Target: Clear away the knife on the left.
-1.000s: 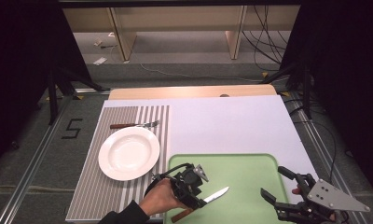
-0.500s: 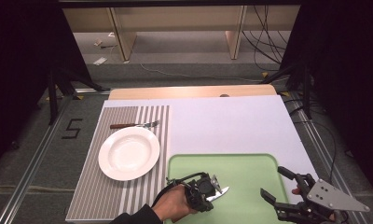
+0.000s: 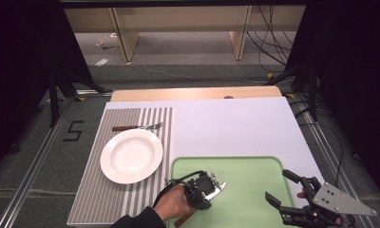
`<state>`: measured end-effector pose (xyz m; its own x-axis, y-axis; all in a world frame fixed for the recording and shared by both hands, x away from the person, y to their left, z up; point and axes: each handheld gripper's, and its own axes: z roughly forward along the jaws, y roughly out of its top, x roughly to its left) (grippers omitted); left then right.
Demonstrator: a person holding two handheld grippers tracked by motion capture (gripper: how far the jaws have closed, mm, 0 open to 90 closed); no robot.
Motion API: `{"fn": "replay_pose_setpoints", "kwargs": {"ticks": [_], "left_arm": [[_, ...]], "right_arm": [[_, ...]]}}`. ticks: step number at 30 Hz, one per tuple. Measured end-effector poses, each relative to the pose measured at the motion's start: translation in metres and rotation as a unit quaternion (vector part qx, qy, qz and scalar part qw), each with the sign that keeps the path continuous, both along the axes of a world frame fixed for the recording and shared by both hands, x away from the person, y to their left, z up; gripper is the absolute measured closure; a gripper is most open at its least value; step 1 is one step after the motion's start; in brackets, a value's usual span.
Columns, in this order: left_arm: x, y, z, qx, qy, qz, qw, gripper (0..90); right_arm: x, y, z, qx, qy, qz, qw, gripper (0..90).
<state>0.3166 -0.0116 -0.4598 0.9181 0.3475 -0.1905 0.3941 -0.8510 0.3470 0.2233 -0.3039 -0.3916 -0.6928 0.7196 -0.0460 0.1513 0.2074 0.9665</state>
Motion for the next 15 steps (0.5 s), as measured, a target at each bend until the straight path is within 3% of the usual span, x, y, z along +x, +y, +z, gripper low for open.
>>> {"fn": "replay_pose_setpoints", "kwargs": {"ticks": [5, 15], "left_arm": [[0.005, 0.006, 0.001, 0.013, -0.01, 0.009, 0.9998, 89.9], [0.012, 0.025, 0.002, 0.032, -0.01, 0.029, 0.999, 89.9]], "right_arm": [[0.0, 0.0, 0.0, -0.002, 0.0, 0.001, 1.0, 17.9], [-0.001, 0.0, 0.0, -0.002, -0.001, 0.0, 1.0, 17.9]]}}
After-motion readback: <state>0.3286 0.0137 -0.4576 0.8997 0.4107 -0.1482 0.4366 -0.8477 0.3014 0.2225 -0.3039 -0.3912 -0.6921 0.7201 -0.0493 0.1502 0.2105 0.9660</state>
